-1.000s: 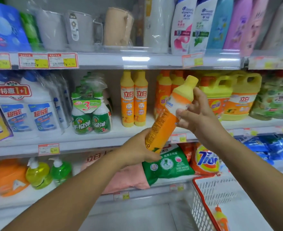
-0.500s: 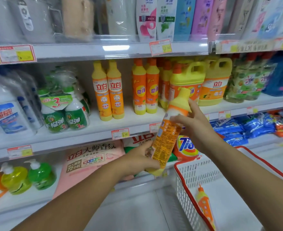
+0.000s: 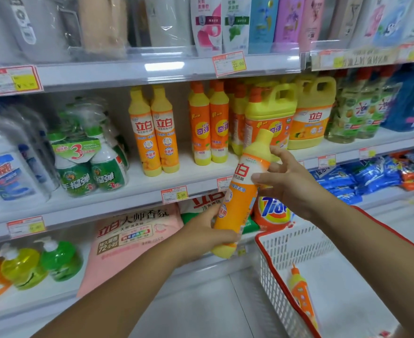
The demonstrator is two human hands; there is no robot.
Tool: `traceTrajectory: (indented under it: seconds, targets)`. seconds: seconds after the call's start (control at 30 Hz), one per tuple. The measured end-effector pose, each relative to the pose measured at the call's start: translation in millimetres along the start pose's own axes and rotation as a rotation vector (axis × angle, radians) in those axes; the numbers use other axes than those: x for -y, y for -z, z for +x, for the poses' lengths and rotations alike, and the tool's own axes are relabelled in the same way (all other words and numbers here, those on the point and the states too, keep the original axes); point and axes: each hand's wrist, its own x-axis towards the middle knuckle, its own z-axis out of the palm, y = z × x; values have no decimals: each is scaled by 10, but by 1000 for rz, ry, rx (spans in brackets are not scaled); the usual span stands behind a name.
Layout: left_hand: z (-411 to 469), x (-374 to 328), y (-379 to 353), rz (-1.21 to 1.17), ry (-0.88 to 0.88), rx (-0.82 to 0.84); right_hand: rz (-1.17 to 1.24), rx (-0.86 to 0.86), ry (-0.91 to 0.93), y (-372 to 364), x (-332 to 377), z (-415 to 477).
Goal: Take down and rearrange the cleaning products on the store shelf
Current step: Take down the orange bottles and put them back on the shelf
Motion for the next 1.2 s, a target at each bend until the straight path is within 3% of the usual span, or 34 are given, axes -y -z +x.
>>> traceTrajectory:
  seconds: [0.13,0.3,0.47,0.73,0.9,1.03,1.2]
  targets:
    - [-11,39,-21,-26,-12,-19,28,82,-63,-18,2,-12]
    - [-48,45,-135,75,-39,-121,-322,14,-18,-80,23,-45]
    - [-35,34,-150,97,-32,-85,-288,8,-6,-69,-33,-60]
    - [127,51,-118,-50,-131,-121,-491,140,55,-151,-384,-225]
    - [310,725,-236,32,33,-116,-783,359,-254,181,-731,-130]
    - [454,1474,-475,164,171,-171,-1067,251,-408,542,-1538,-194]
    - [666,2098,-786,158,278,-222,-1062,70,-424,811,-2412,-454]
